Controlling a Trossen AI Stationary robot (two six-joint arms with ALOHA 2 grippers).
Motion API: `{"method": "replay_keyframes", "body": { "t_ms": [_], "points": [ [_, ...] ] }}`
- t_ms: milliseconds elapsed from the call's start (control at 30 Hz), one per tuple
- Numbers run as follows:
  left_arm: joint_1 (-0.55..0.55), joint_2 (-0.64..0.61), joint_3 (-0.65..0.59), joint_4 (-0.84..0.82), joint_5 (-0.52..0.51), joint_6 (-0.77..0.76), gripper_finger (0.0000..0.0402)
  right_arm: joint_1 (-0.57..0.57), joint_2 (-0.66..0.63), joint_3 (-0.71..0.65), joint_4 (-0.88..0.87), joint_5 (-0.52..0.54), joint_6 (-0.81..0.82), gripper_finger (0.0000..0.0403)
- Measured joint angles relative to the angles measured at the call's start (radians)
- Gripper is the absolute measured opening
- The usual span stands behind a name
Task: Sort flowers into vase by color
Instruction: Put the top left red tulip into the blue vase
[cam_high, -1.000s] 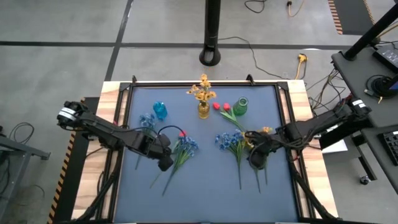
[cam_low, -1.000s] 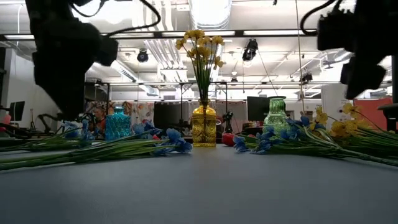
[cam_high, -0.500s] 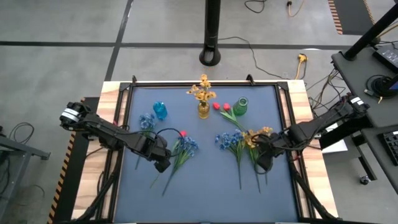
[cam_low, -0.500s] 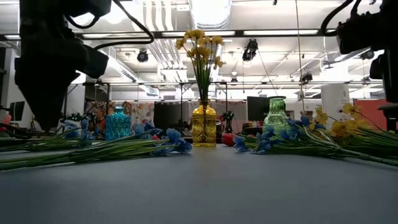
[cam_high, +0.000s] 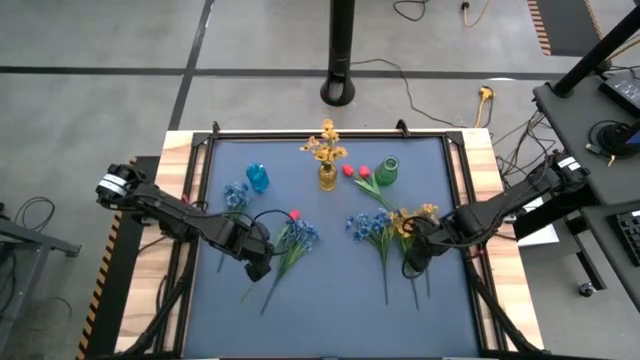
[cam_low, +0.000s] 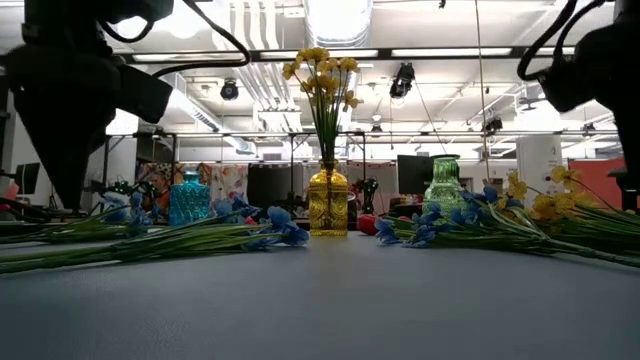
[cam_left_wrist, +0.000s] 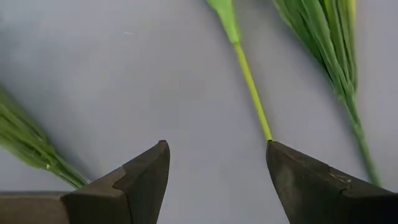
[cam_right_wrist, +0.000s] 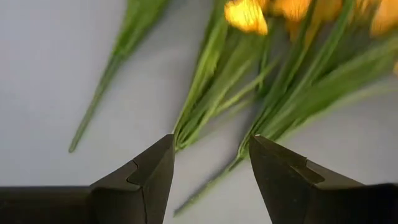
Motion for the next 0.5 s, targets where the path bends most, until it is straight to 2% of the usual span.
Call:
{"method": "replay_keyframes", "body": {
  "t_ms": [167,267,400,500],
  "points": [
    [0.000,0.000,0.000,0.006,-0.009,0.130,0.0249,0.011,0.049,0.000,0.007,-0.108,0.116,0.0198],
    [0.001,0.000,0.000,0.018,-0.018,0.096,0.0249,0.035,0.068,0.000,0.007,-0.139,0.111,0.0198],
    [-0.008,0.000,0.000,0.058,-0.047,0.017,0.0249,0.048,0.075,0.000,0.003,-0.116,0.075,0.0198],
    [-0.013,0.000,0.000,0.109,-0.096,0.076,0.0249,0.055,0.074,0.000,0.000,-0.074,0.056,0.0198]
  ]
}}
